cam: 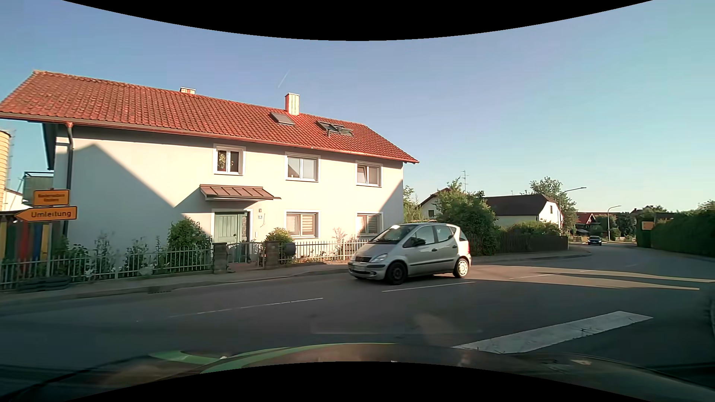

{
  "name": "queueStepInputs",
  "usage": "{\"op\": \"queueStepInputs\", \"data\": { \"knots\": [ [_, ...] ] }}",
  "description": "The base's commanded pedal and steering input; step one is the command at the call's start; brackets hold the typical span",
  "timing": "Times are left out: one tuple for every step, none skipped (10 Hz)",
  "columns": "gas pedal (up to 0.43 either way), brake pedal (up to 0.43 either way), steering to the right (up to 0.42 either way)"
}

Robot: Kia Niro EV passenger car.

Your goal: Follow the waypoints while adhering to traffic rules and regulations

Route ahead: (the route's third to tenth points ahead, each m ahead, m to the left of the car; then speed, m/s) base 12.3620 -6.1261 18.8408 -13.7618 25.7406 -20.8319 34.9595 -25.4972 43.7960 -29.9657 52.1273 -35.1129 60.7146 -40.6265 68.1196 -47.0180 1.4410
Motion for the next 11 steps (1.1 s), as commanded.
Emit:
{"op": "queueStepInputs", "data": {
  "knots": [
    [0.0,0.244,0.296],
    [0.0,0.244,0.296],
    [0.0,0.244,0.296],
    [0.0,0.25,0.296],
    [0.0,0.25,0.296],
    [0.0,0.25,0.296],
    [0.0,0.25,0.296],
    [0.0,0.25,0.296],
    [0.0,0.25,0.296],
    [0.0,0.25,0.296],
    [0.0,0.25,0.296]
  ]
}}
